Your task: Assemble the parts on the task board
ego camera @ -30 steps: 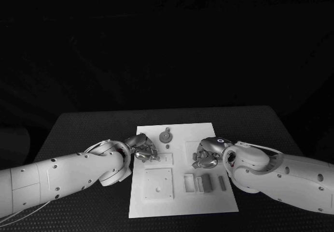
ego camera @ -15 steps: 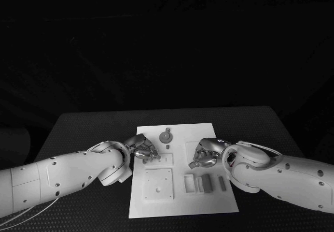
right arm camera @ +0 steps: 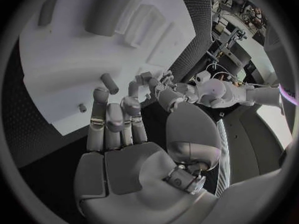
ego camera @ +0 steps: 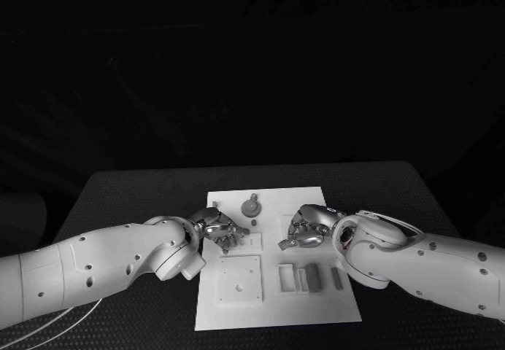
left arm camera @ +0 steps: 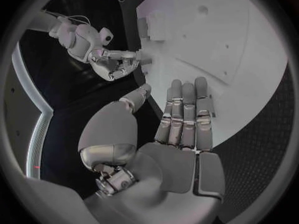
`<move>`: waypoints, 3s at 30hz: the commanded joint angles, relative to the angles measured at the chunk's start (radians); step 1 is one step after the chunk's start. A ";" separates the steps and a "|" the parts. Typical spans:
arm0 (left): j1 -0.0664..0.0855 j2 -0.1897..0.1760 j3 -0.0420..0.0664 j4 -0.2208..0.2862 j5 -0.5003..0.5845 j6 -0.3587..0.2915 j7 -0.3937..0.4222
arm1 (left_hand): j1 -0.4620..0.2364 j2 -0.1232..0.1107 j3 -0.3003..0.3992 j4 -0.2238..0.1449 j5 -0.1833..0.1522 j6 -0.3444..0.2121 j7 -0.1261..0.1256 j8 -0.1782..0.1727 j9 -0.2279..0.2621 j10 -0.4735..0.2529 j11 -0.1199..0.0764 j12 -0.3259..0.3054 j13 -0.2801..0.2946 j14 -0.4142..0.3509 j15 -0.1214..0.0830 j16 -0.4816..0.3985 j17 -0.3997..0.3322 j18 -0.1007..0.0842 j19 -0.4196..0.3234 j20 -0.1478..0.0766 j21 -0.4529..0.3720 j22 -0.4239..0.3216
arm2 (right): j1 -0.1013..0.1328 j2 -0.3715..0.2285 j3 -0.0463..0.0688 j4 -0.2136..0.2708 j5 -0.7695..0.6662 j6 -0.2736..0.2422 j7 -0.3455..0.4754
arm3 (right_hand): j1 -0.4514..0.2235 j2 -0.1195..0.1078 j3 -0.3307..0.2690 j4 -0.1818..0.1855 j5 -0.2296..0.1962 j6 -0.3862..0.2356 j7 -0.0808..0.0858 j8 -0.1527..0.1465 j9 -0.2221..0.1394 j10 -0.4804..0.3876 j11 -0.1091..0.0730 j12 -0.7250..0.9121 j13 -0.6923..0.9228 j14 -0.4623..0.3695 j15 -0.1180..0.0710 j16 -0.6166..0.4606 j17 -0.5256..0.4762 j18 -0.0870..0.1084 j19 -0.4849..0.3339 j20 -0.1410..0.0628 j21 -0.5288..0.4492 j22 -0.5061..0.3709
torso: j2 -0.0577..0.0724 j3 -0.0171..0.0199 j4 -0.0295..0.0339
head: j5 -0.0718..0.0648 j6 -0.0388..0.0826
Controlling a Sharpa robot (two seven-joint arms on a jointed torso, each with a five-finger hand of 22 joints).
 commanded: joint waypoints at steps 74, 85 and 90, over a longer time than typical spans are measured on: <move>0.006 0.059 0.001 0.026 0.198 0.156 0.048 | -0.179 0.153 -0.009 -0.081 -0.004 -0.004 0.003 0.003 -0.030 -0.032 0.007 -0.016 0.002 -0.035 0.008 0.004 0.002 0.021 -0.017 0.015 -0.035 0.036 | 0.000 0.066 0.020 -0.004 -0.007 -0.017 0.038 | 0.010 0.002 0.006 0.001 0.006 -0.009 0.007 0.003 0.000 -0.003 0.002 -0.005 0.000 -0.007 -0.012 -0.007 -0.001 0.015 0.007 -0.001 -0.006 0.013 | 0.000 -0.0002 -0.0004 | 0.003 0.001; 0.006 0.059 0.001 0.025 0.198 0.156 0.051 | -0.192 0.176 0.003 -0.141 -0.004 0.003 0.001 0.010 -0.033 -0.027 0.006 -0.027 -0.006 -0.034 0.008 0.005 0.001 0.021 -0.013 0.016 -0.039 0.042 | 0.000 0.069 0.020 -0.005 -0.008 -0.014 0.039 | 0.010 0.001 0.006 0.002 0.006 -0.011 0.007 0.002 0.000 -0.005 0.003 -0.006 0.000 -0.007 -0.014 -0.008 -0.001 0.015 0.007 -0.001 -0.007 0.013 | 0.000 -0.0001 -0.0005 | 0.004 0.000; 0.006 0.059 0.001 0.025 0.204 0.155 0.051 | -0.179 0.201 0.021 -0.186 -0.004 0.008 0.000 0.014 -0.034 -0.025 0.006 -0.032 -0.010 -0.034 0.008 0.006 0.001 0.021 -0.011 0.015 -0.042 0.046 | 0.000 0.069 0.020 -0.005 -0.015 -0.010 0.036 | 0.010 0.000 0.006 0.002 0.006 -0.011 0.008 0.001 0.000 -0.006 0.003 -0.006 0.000 -0.008 -0.014 -0.008 -0.001 0.015 0.007 -0.001 -0.008 0.013 | 0.000 0.0001 -0.0008 | 0.004 0.001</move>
